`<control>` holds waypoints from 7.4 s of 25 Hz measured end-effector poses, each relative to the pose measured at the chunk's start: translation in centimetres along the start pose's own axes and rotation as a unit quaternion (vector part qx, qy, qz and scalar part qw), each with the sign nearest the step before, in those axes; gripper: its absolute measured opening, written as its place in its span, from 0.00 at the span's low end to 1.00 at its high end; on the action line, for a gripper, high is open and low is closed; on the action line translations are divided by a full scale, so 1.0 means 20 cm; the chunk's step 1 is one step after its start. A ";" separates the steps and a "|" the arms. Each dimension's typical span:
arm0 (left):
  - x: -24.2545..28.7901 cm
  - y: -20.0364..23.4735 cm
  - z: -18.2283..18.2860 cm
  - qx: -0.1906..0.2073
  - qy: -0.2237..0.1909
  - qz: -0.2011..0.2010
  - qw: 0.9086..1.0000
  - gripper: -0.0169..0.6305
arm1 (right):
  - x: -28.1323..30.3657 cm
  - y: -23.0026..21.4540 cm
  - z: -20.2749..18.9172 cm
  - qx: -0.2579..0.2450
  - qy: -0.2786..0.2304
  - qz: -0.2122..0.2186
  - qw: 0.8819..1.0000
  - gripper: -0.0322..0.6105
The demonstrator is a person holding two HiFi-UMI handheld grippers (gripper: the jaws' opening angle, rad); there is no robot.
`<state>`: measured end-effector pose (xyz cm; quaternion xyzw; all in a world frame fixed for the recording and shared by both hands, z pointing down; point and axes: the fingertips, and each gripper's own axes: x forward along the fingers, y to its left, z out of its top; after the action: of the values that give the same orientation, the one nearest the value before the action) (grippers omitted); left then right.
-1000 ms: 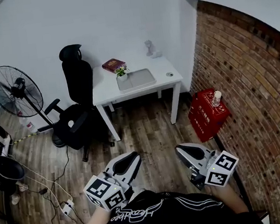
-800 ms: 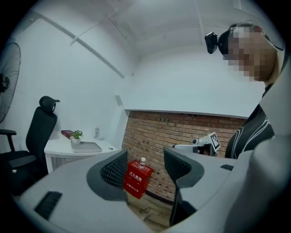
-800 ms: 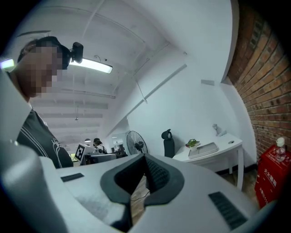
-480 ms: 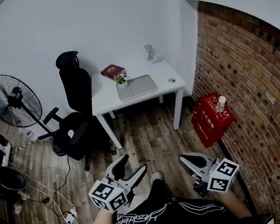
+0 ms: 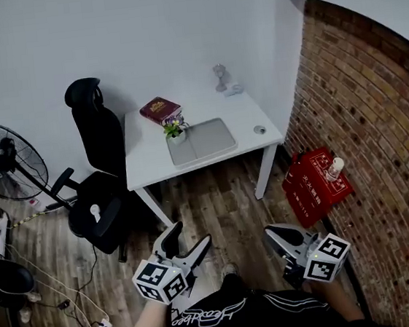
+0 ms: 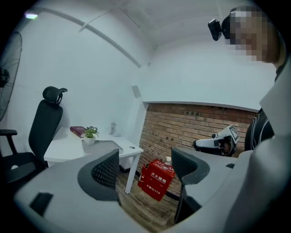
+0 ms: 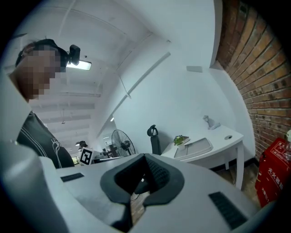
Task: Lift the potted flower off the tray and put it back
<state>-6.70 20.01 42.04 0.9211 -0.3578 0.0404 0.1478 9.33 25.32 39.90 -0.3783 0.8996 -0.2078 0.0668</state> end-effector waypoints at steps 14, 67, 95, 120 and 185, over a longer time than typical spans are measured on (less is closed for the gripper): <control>0.69 0.94 0.28 0.017 0.007 0.036 0.999 0.58 | 0.82 -0.64 0.30 0.001 0.029 0.005 1.000 0.04; 1.75 2.10 -0.13 0.121 0.170 -0.031 0.978 0.58 | 2.20 -1.83 0.59 -0.015 0.171 0.128 0.977 0.04; 1.38 1.79 0.38 -0.012 0.070 0.057 0.996 0.57 | 2.02 -1.48 0.52 0.020 0.137 0.110 0.984 0.05; 0.90 1.31 0.38 -0.047 0.033 0.068 0.996 0.57 | 1.69 -1.08 0.23 0.041 0.141 0.114 0.983 0.05; 1.72 2.13 -0.14 -0.009 0.163 0.138 0.977 0.57 | 2.18 -1.75 0.44 0.029 0.168 0.126 0.977 0.05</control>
<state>-9.66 -31.31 61.21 0.8427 -0.4526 0.2070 0.2054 3.94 -30.29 48.41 -0.2192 0.9320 -0.2844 -0.0488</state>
